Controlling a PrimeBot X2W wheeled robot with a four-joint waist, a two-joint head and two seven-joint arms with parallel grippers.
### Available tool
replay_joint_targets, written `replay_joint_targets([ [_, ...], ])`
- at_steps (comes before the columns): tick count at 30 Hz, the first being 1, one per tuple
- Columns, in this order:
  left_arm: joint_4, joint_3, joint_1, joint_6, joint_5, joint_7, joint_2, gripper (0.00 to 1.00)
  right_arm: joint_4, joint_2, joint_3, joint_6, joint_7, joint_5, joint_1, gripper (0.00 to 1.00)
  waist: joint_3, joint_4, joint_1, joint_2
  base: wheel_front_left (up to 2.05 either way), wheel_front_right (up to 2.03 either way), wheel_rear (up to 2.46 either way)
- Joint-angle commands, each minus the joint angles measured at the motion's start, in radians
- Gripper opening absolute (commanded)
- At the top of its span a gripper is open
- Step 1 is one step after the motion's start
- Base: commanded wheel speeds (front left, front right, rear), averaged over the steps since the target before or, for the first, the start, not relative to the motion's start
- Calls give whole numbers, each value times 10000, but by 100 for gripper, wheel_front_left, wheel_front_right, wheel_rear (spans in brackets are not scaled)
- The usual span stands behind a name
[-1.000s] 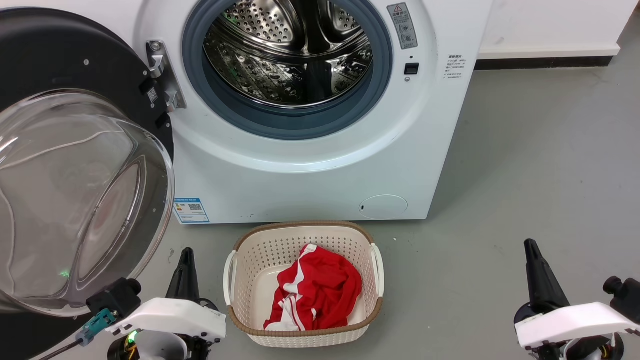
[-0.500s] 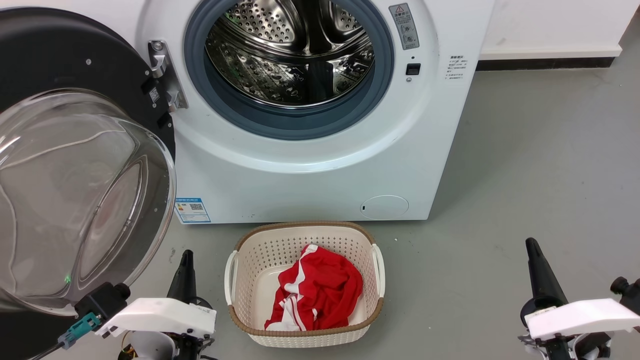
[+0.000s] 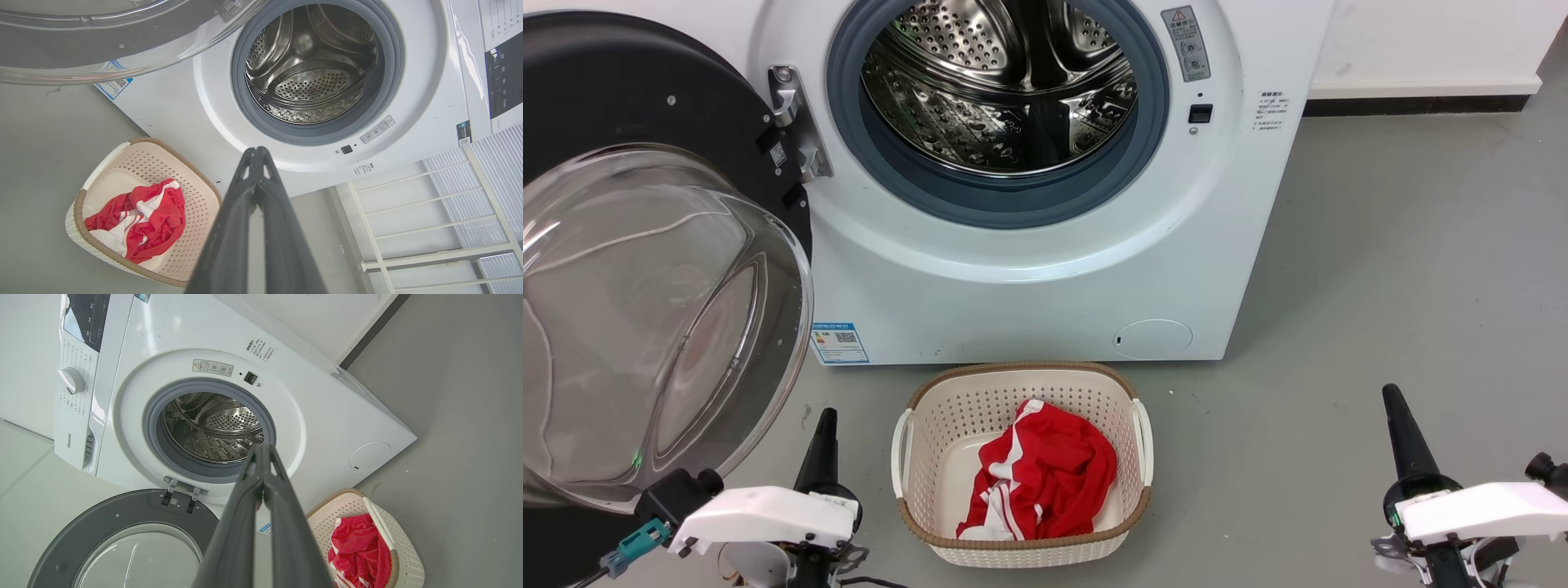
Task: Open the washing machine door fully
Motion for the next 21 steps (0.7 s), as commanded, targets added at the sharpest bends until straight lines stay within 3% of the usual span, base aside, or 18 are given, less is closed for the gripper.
replay_joint_targets([
  [1, -70, 70, -282, -55, -174, 57, 19, 0, -42, -69, -25, 0, 42, 198, -204, 0, 0, 1, 0, -1, 0, 0, 0],
  [21, 65, 441, -327, -505, -2238, 577, -34, 0, 227, -59, -160, -1, 481, 2270, -407, 0, -12, 48, 0, -1, 0, 0, 0],
])
